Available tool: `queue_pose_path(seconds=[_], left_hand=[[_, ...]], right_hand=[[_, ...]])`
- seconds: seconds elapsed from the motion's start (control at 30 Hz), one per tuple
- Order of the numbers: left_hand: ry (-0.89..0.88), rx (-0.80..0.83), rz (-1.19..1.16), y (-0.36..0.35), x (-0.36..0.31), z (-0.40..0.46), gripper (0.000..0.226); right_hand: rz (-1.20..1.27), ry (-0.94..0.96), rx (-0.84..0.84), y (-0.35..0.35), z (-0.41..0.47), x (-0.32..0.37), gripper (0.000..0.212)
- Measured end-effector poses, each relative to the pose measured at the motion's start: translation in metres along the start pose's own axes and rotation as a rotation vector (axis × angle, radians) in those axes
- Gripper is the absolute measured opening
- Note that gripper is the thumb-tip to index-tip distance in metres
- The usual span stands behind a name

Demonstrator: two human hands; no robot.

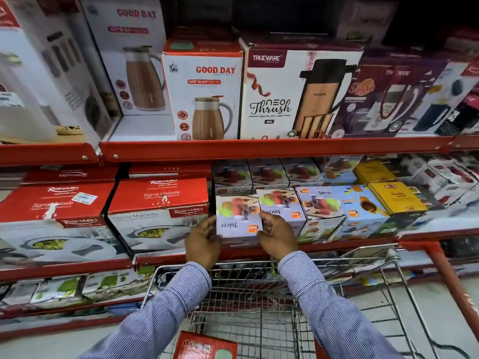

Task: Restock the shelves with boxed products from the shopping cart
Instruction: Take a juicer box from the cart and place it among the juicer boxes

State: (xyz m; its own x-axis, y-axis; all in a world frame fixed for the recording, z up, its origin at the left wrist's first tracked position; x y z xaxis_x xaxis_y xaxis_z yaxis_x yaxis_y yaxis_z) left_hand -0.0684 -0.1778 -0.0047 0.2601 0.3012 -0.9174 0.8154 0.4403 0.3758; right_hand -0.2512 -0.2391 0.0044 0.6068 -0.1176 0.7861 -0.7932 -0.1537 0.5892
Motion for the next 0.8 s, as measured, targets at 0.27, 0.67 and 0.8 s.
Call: queue_pose_path(seconds=[0.27, 0.67, 0.8], left_hand=[[-0.147, -0.130, 0.134, -0.005, -0.007, 0.001, 0.038], [-0.188, 0.081, 0.212, -0.001, 0.006, 0.007, 0.053], [-0.193, 0.080, 0.250, 0.021, 0.038, -0.017, 0.050]], right_hand=[[-0.529, 0.239, 0.018, -0.008, 0.002, 0.017, 0.059], [-0.626, 0.333, -0.058, -0.010, -0.006, 0.008, 0.063], [-0.461, 0.328, -0.127, -0.017, -0.041, -0.014, 0.058]])
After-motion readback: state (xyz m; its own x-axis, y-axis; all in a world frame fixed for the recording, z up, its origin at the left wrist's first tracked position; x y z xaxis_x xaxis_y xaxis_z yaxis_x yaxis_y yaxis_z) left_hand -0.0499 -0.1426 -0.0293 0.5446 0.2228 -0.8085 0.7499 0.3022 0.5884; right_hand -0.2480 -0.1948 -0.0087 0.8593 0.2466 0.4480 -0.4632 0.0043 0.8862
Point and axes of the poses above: each hand's wrist, its own z-axis towards the middle knuckle, its own y-axis out of the back of the hand, x = y × z, the point moved 5 cm from there along z, towards the middle knuckle, and after that the axes turned 5 degrees about -x, right-handed, at the moved point
